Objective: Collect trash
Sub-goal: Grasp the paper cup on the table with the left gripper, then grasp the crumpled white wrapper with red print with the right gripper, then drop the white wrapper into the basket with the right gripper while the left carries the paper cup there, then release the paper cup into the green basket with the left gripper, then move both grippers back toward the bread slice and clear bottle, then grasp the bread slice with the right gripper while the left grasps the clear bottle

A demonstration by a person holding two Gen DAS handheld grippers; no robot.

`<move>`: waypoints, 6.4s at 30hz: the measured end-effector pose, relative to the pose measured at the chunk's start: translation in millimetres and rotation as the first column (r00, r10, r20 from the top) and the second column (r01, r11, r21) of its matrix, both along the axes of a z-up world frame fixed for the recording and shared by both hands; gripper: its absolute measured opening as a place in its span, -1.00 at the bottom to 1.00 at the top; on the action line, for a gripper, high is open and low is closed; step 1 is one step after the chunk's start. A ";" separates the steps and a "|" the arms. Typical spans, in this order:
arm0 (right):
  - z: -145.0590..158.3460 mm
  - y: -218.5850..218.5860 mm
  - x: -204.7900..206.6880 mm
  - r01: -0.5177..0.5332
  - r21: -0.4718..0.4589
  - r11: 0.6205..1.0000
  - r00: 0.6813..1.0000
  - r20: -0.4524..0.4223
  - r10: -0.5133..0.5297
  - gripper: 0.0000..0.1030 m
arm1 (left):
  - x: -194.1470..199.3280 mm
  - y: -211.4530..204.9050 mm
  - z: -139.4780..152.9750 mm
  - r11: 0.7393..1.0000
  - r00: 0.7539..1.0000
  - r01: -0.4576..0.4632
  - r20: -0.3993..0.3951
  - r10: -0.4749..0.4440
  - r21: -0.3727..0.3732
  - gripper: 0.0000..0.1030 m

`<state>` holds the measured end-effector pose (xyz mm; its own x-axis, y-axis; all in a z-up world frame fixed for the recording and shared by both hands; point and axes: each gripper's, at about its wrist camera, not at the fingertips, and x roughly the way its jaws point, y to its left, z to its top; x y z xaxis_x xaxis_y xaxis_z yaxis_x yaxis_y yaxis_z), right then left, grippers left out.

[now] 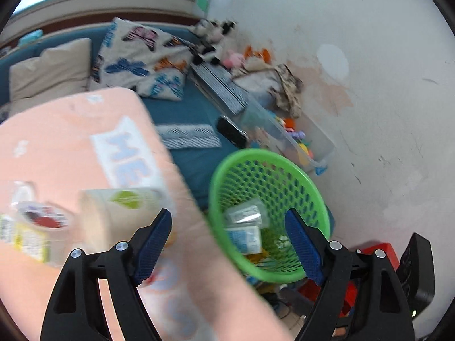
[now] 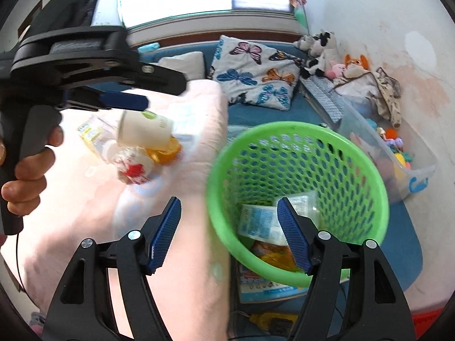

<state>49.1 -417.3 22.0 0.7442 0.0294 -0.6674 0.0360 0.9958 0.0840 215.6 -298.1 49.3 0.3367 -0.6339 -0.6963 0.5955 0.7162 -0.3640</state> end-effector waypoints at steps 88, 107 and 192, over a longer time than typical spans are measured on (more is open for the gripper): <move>-6.5 65.1 71.7 -0.183 0.049 0.982 0.983 -0.016 0.184 0.06 | -1.3 106.5 21.5 0.992 0.990 -0.087 0.107 0.096 -0.089 -0.94; -5.9 -59.8 15.5 0.114 0.004 0.993 0.993 -0.029 -0.114 0.08 | -6.4 -3.8 2.8 0.997 0.997 0.058 0.055 -0.055 -0.060 -0.94; -35.9 68.7 141.3 -0.241 0.081 0.967 0.966 -0.080 0.248 0.44 | 62.4 164.9 -13.6 0.928 0.927 -0.368 -0.051 0.371 0.056 0.16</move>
